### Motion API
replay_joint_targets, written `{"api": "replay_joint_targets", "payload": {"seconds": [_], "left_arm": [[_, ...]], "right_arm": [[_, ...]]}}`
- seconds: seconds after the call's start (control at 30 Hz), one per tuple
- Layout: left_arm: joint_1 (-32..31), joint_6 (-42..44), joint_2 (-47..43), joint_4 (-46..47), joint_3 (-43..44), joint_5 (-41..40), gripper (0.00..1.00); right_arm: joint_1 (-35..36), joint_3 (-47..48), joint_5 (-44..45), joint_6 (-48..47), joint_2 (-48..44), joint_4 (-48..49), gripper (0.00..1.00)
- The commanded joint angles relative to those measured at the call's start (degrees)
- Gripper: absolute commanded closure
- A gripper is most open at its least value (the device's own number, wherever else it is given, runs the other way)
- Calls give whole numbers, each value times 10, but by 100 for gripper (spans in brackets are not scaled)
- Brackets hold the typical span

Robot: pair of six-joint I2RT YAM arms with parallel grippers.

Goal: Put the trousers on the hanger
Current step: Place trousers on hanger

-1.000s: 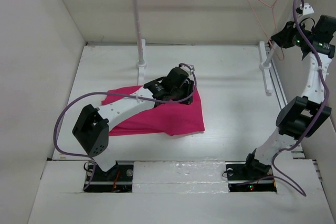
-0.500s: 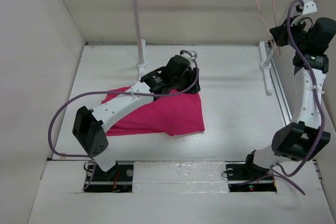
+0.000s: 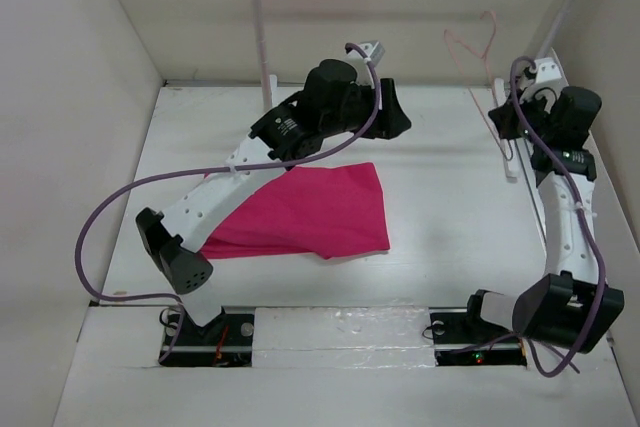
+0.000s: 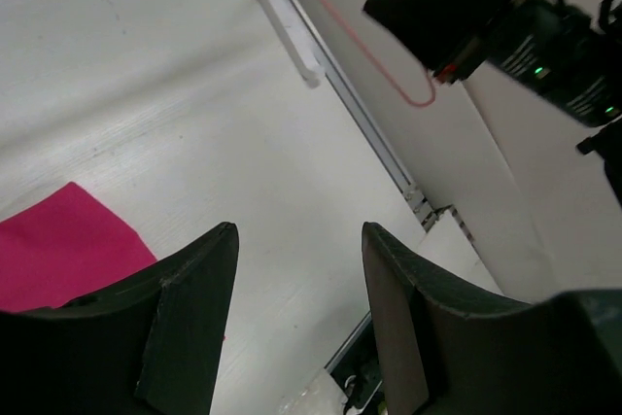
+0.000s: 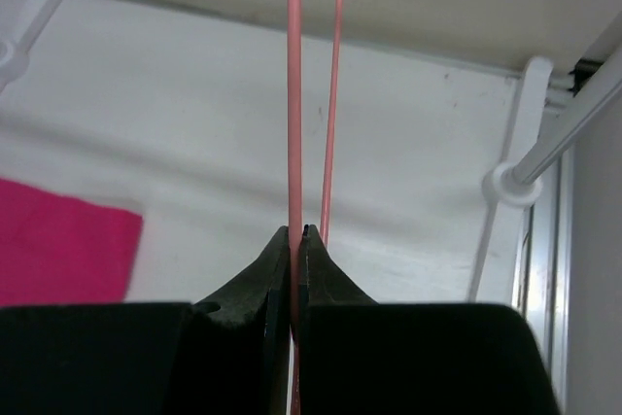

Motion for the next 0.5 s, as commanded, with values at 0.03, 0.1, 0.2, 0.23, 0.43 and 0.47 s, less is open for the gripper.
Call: {"api": "replay_joint_targets", "payload": {"seconds": [0.03, 0.1, 0.2, 0.23, 0.43, 0.47], "left_arm": [[1, -17, 9, 22, 29, 17, 50], [1, -17, 24, 28, 29, 1, 50], [1, -22, 50, 40, 27, -1, 50], [1, -26, 57, 54, 17, 0, 50], [1, -50, 128, 107, 8, 14, 48], [1, -50, 141, 107, 8, 14, 48]], "right_arm": [[52, -51, 54, -46, -55, -13, 100], [69, -80, 73, -46, -73, -21, 100], [120, -149, 108, -34, -98, -23, 100], [134, -164, 118, -29, -105, -23, 100], [261, -272, 197, 28, -130, 4, 100], [261, -272, 197, 28, -130, 4, 100]]}}
